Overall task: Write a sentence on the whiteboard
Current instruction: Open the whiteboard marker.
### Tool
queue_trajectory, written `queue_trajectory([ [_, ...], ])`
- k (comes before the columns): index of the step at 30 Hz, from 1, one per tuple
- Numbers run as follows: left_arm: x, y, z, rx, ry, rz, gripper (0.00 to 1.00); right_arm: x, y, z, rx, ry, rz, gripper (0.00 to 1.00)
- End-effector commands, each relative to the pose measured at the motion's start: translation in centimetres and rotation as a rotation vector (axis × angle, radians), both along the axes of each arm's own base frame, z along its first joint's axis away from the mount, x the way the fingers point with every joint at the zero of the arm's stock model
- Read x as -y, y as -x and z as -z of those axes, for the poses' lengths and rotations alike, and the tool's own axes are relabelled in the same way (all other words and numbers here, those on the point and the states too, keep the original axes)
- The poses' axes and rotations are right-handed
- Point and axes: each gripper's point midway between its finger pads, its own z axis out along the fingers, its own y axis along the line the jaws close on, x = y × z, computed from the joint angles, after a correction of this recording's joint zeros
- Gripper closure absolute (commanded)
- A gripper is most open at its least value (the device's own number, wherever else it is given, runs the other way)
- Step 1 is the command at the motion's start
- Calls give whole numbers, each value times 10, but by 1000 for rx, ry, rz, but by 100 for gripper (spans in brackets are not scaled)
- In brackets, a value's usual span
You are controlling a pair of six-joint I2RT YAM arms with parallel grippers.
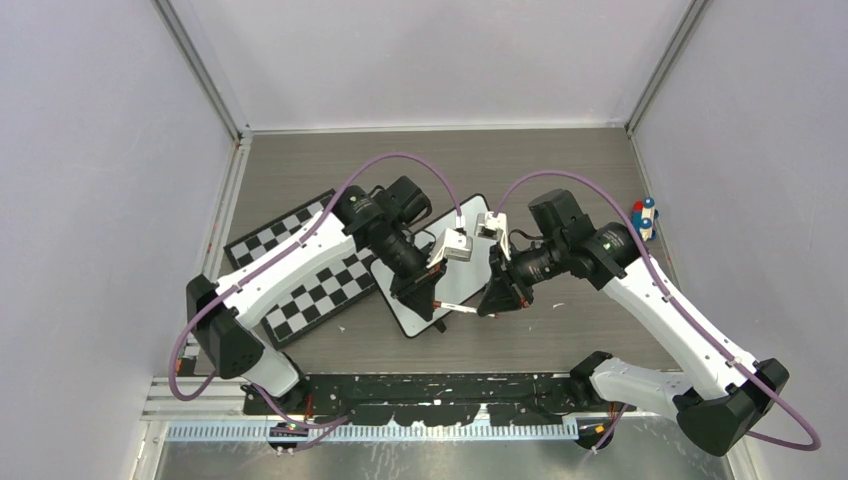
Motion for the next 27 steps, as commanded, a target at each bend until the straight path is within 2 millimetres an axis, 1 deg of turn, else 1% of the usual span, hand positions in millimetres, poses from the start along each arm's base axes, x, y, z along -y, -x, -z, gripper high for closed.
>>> queue_trajectory([
  [1, -4, 2, -15, 59, 55, 20, 100, -4, -10, -18, 36, -37, 52, 75],
  [4, -8, -4, -19, 95, 74, -9, 100, -7, -17, -26, 25, -46, 92, 55],
  [5, -8, -7, -22, 111, 89, -26, 100, -8, -19, -30, 16, -57, 101, 46],
  [6, -8, -14, -24, 130, 104, -54, 100, -10, -20, -34, 6, -70, 108, 39],
  [7, -8, -21, -26, 161, 122, -87, 100, -11, -21, -40, -2, -90, 107, 34],
  [9, -7, -34, -31, 232, 162, -149, 100, -14, -22, -54, -15, -126, 102, 31],
  [11, -5, -39, -31, 253, 179, -188, 100, -14, -24, -71, -12, -173, 85, 25],
  [12, -5, -40, -31, 250, 178, -204, 100, -15, -28, -80, -16, -196, 89, 23],
  [14, -5, -43, -31, 252, 172, -233, 100, -20, -35, -96, -71, -233, 118, 21],
  [17, -9, -47, -39, 301, 185, -265, 100, -28, -47, -110, -169, -288, 151, 20],
  [21, -14, -47, -50, 324, 205, -308, 100, -37, -56, -115, -284, -334, 174, 19],
  [23, -16, -51, -56, 348, 214, -347, 100, -40, -64, -116, -314, -361, 189, 18],
  [25, -18, -56, -64, 360, 231, -385, 100, -43, -70, -121, -350, -398, 179, 18],
  [27, -19, -54, -69, 357, 247, -389, 100, -44, -74, -122, -376, -413, 189, 18],
])
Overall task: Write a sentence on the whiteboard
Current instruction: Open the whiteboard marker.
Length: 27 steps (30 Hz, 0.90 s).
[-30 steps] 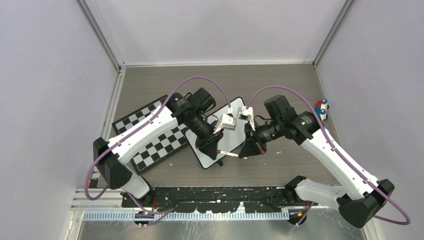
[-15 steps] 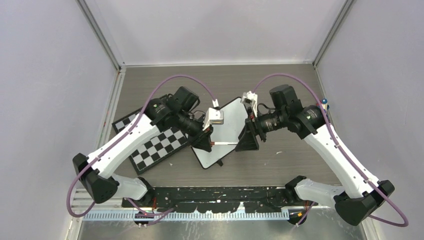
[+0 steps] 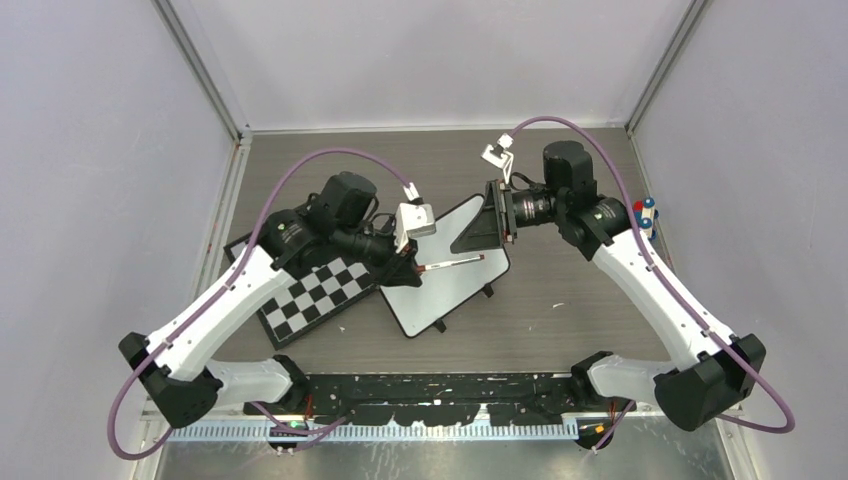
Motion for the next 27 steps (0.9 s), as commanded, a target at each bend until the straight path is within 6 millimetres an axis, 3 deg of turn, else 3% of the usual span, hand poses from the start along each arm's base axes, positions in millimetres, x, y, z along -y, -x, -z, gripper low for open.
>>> queue_trajectory([
  [1, 1, -6, -26, 57, 85, -49, 100, -6, -9, -26, -34, -105, -2, 18],
  [7, 1, -22, -32, 83, 92, -114, 100, -5, 1, -18, -10, -66, -2, 27],
  [12, 9, -29, -42, 75, 119, -128, 100, 1, 6, 3, 2, 32, 4, 31],
  [16, 15, -32, -46, 64, 131, -130, 100, 0, 10, 2, 9, 36, 6, 32],
  [27, 26, -21, -41, 81, 113, 9, 100, -10, 24, -5, -38, -8, -83, 48],
])
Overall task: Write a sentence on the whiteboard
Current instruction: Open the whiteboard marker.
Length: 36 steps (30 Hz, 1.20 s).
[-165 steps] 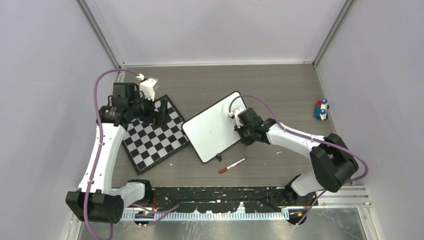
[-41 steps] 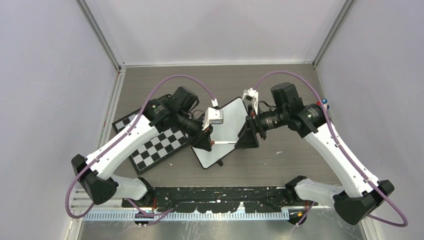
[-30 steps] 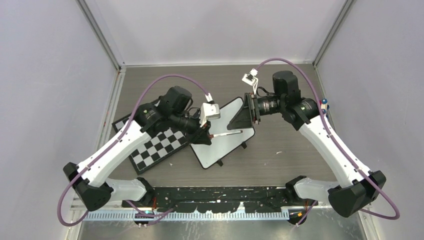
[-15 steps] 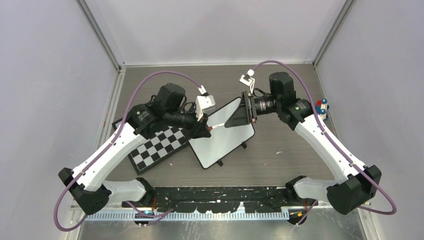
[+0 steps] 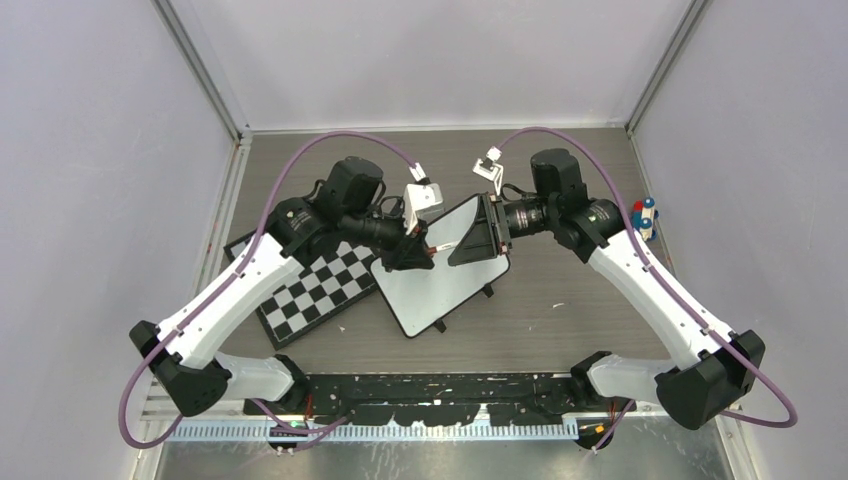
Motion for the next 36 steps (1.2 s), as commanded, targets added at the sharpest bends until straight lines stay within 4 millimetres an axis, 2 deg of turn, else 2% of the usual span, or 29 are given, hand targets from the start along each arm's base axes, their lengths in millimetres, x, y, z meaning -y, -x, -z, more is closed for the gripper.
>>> queue_trajectory([
  [1, 6, 6, -18, 57, 42, 81, 100, -3, 13, -27, 26, -83, -69, 48],
  [6, 6, 11, -15, 52, 32, 108, 100, -4, 17, -33, 5, -108, -86, 48],
  [11, 3, 15, -13, 43, 30, 105, 100, -5, 12, -32, 6, -101, -58, 41],
  [16, -2, 17, -12, 50, 23, 93, 100, -7, 7, -30, 10, -94, -40, 48],
  [31, -5, 23, -8, 23, 24, 99, 100, -10, -5, -28, 9, -81, -1, 49],
  [36, 1, 19, -11, 16, 35, 88, 100, -10, -2, -23, 12, -75, -7, 55],
])
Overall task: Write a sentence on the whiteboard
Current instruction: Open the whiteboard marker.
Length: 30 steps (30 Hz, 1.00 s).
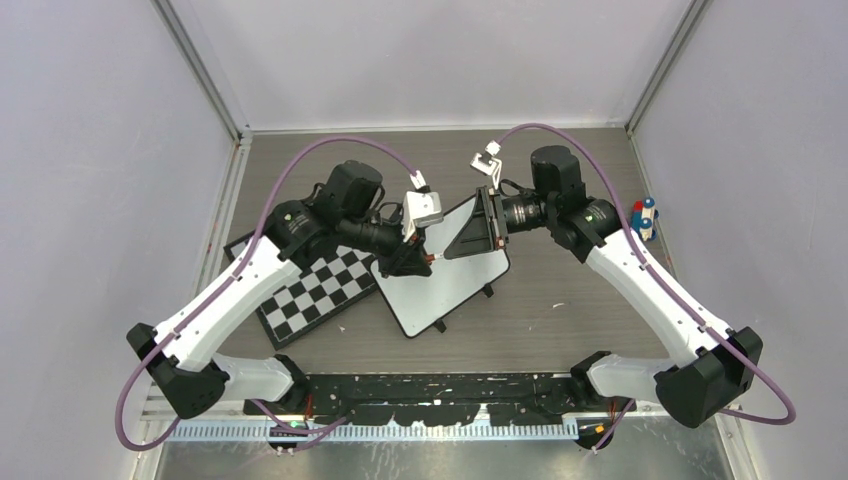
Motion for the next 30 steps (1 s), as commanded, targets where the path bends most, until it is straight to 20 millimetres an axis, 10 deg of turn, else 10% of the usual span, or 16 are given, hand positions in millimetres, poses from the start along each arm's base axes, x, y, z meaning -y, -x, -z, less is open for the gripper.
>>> queue_trajectory([
  [1, 6, 3, -16, 5, 51, 12, 100, -2, 2, -10, 49, -29, -9, 56],
  [14, 13, -4, -19, 4, 53, 12, 100, 2, 15, 1, 94, 17, -52, 66],
  [21, 14, -3, -19, 5, 51, 24, 99, 3, 19, -4, 104, 5, -68, 89],
  [26, 5, -4, -21, 4, 44, -8, 47, 6, 14, -11, 124, -4, -43, 100],
  [30, -17, -14, -26, 3, 50, -61, 36, 11, 4, -13, 137, 0, 1, 100],
])
